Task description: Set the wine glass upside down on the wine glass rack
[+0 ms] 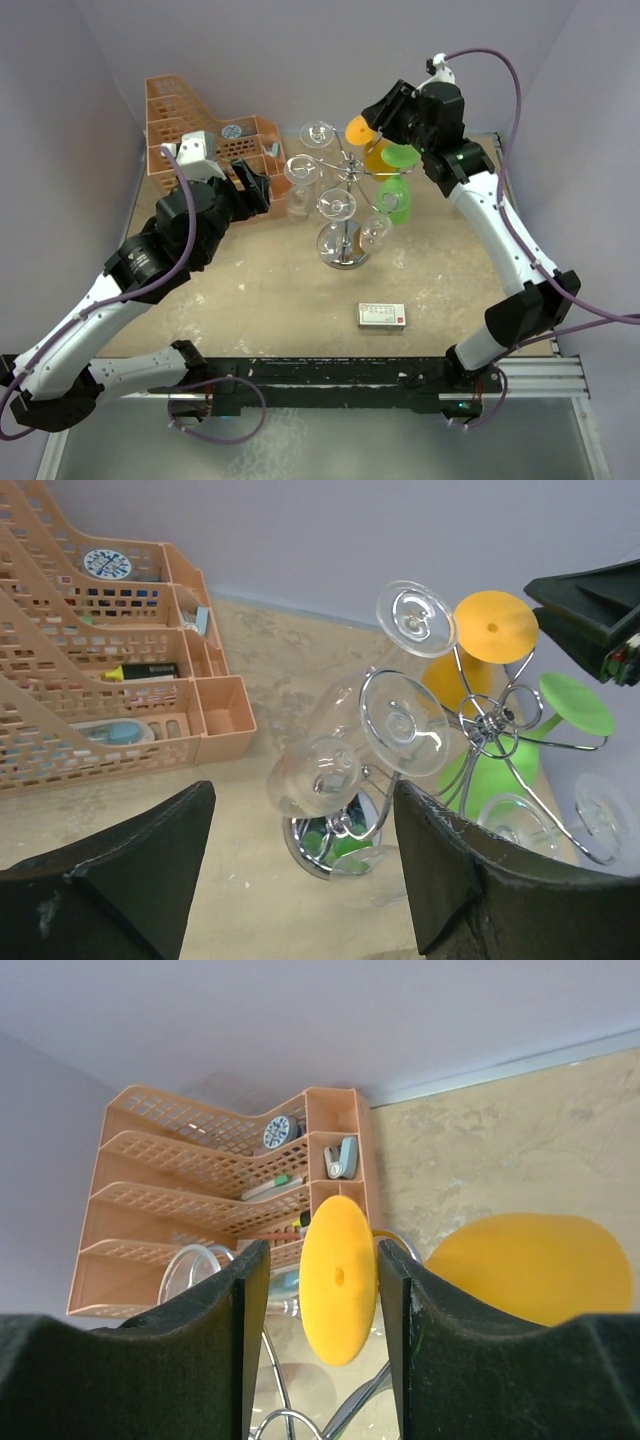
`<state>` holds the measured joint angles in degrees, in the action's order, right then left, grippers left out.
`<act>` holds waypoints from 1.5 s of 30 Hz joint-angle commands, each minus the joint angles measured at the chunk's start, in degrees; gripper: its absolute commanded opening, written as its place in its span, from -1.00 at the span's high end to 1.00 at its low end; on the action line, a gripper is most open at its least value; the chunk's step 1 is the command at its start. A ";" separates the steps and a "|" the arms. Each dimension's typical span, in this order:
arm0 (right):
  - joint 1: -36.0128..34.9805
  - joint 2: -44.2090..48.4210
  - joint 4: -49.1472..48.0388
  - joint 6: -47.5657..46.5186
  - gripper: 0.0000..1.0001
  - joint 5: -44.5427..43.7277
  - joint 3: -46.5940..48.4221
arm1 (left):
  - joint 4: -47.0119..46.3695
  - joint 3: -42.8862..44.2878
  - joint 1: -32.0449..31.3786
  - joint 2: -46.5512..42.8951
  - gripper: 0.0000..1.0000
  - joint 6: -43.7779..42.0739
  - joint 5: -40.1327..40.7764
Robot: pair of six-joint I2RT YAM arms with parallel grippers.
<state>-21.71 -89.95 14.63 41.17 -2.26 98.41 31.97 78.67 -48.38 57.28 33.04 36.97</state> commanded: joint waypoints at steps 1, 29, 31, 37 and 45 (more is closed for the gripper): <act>0.09 0.65 0.37 -3.59 -0.04 -3.05 3.85 | 1.49 2.62 0.04 -0.21 -0.39 -2.48 2.22; 0.09 49.80 4.82 -7.80 -0.56 -26.15 -28.25 | 7.28 1.16 0.02 -9.35 -0.42 -5.67 6.78; 0.09 53.17 7.05 -9.19 -0.59 -26.34 -29.55 | 8.54 1.42 0.00 -9.98 -0.42 -6.06 7.38; 0.09 61.03 12.38 -11.43 -0.61 -28.49 -29.14 | 11.99 3.27 -0.01 -11.85 -0.42 -8.27 7.19; 0.09 63.68 16.55 -14.89 -0.61 -29.07 -23.84 | 12.77 6.84 -0.03 -13.99 -0.42 -10.82 5.37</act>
<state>-21.69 -26.35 29.32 28.86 -29.47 71.24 45.08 83.37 -48.40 45.06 24.67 43.48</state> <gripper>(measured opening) 0.802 0.709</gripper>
